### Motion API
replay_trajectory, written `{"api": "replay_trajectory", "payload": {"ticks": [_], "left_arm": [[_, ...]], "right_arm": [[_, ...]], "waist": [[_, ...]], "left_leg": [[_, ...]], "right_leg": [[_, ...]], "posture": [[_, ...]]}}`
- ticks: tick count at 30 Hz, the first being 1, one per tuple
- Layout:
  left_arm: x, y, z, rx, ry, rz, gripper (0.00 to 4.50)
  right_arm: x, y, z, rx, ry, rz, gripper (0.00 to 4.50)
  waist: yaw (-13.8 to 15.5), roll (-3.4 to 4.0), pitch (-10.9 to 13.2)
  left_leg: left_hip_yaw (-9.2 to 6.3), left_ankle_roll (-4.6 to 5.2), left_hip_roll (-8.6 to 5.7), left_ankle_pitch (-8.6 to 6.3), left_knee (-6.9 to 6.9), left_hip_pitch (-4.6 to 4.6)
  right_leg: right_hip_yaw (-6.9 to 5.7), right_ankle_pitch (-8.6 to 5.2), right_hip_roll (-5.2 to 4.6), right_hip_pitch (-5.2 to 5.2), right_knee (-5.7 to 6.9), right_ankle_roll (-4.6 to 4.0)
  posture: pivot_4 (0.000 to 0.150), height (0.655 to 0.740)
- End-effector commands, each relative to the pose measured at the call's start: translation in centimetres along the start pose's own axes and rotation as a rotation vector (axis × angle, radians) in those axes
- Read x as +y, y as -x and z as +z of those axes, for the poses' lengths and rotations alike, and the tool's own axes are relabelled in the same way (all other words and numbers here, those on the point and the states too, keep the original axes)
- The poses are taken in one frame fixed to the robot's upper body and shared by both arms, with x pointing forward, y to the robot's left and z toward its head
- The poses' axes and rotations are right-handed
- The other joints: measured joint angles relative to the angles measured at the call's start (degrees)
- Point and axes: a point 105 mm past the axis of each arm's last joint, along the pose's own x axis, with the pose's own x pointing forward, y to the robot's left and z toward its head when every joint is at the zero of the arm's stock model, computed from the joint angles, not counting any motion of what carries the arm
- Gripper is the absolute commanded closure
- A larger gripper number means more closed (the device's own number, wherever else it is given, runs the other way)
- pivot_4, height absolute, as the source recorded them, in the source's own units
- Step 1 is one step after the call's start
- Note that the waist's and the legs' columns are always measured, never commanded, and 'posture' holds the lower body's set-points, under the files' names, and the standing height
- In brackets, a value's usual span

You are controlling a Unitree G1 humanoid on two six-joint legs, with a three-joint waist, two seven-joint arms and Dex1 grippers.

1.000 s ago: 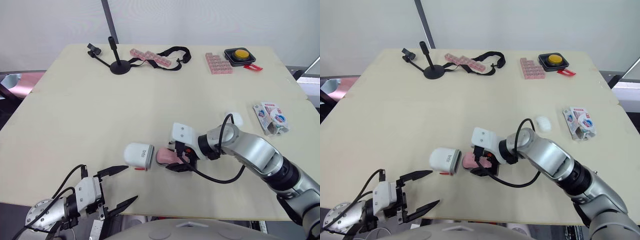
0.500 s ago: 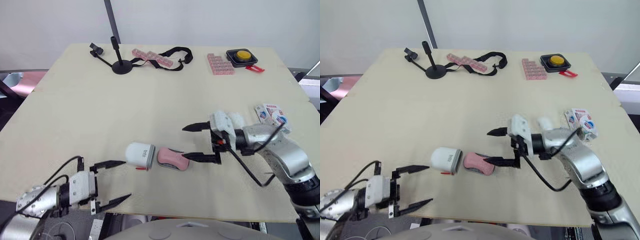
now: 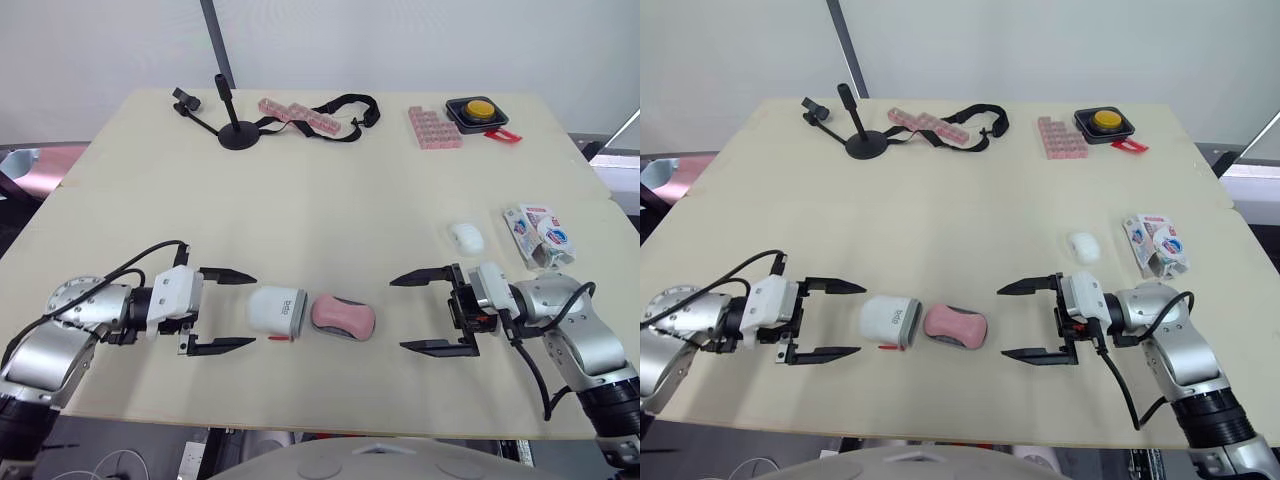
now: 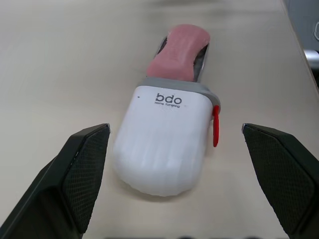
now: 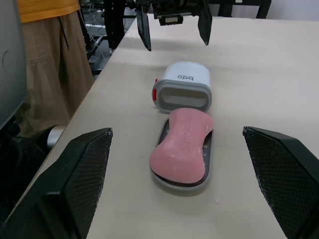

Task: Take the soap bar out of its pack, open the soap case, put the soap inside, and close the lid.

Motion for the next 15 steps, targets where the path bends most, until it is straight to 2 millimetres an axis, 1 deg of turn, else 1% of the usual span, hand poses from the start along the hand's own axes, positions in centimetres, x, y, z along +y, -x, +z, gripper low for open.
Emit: {"api": "replay_trajectory", "payload": {"ticks": [1,9,12,15], "left_arm": [[0.7,-0.4,-0.2,0.048,-0.026,-0.043,0.00],[1.9,-1.7,-0.3,0.106,-0.087,-0.170,0.00],[2.1,-2.0,-0.2,0.102,-0.095,-0.191,0.00],[1.7,-2.5,-0.4,0.101,-0.098,-0.232,0.00]], "right_arm": [[0.1,-0.2,0.8,-0.019,0.021,-0.006,0.03],[0.4,-0.4,0.5,-0.012,0.001,-0.034,0.03],[0.4,-0.4,0.5,-0.010,0.000,-0.045,0.03],[0.5,-0.5,0.4,-0.006,-0.001,-0.055,0.03]], "waist": [[0.13,-0.01,0.00],[0.49,-0.01,-0.01],[0.54,-0.01,-0.01],[0.63,-0.01,-0.01]], "left_leg": [[0.00,0.00,0.00,0.00,0.01,0.00],[0.00,0.00,-0.01,0.00,0.03,-0.05],[0.00,0.00,-0.02,0.01,0.04,-0.06],[-0.01,0.00,-0.01,0.00,0.04,-0.10]], "right_leg": [[0.00,0.00,0.00,0.00,0.00,0.00],[-0.01,0.00,0.00,-0.02,0.00,-0.01],[-0.01,0.00,-0.01,-0.02,0.01,-0.01],[-0.01,0.00,0.00,-0.02,0.00,-0.01]], "posture": [[0.150,0.7385],[0.150,0.7385],[0.150,0.7385],[0.150,0.7385]]}}
